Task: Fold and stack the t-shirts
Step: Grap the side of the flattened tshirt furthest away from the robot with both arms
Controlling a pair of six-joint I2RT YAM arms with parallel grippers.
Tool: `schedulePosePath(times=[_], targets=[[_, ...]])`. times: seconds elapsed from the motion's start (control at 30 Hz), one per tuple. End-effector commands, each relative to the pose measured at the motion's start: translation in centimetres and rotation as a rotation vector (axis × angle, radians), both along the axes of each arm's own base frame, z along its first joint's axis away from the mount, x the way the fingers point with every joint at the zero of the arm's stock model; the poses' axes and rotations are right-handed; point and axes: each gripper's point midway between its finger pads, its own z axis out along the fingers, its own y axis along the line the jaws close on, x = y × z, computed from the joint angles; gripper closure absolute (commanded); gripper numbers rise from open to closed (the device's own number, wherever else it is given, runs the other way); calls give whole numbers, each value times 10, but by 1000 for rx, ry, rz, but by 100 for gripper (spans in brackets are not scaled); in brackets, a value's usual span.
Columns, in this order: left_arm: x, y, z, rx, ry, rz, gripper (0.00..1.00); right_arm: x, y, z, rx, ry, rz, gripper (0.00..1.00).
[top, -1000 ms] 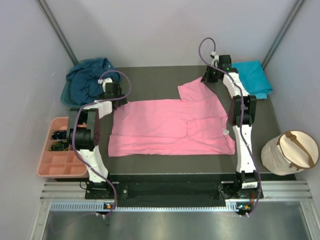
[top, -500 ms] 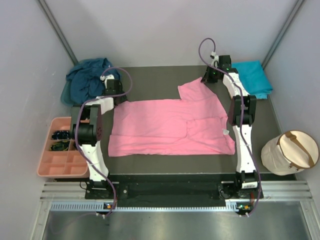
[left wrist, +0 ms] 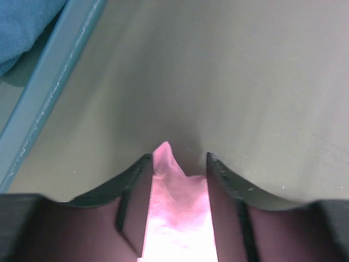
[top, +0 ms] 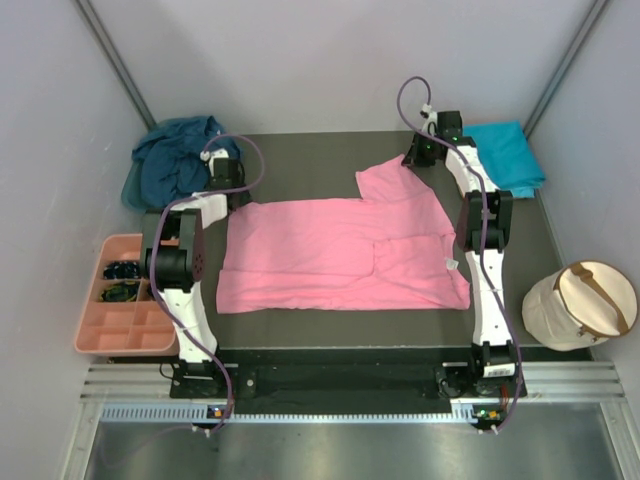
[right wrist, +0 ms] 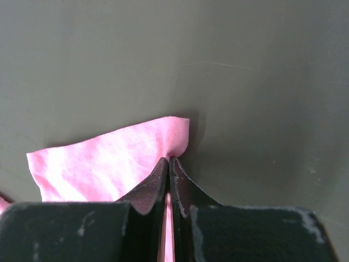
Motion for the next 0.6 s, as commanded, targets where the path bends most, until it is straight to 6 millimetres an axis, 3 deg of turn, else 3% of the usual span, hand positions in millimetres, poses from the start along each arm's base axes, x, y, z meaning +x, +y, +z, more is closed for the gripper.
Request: schedulePosePath(times=[0.0, 0.13, 0.23, 0.47, 0.57], targets=[[10, 0, 9, 3, -14, -1, 55, 9, 0, 22, 2, -69, 4, 100], [11, 1, 8, 6, -3, 1, 72, 8, -1, 21, 4, -66, 3, 100], [12, 1, 8, 5, -4, 6, 100, 8, -3, 22, 5, -68, -1, 100], [10, 4, 8, 15, 3, 18, 100, 6, -3, 29, 5, -84, 4, 100], [9, 3, 8, 11, 1, 16, 100, 5, -4, 43, 0, -110, 1, 100]])
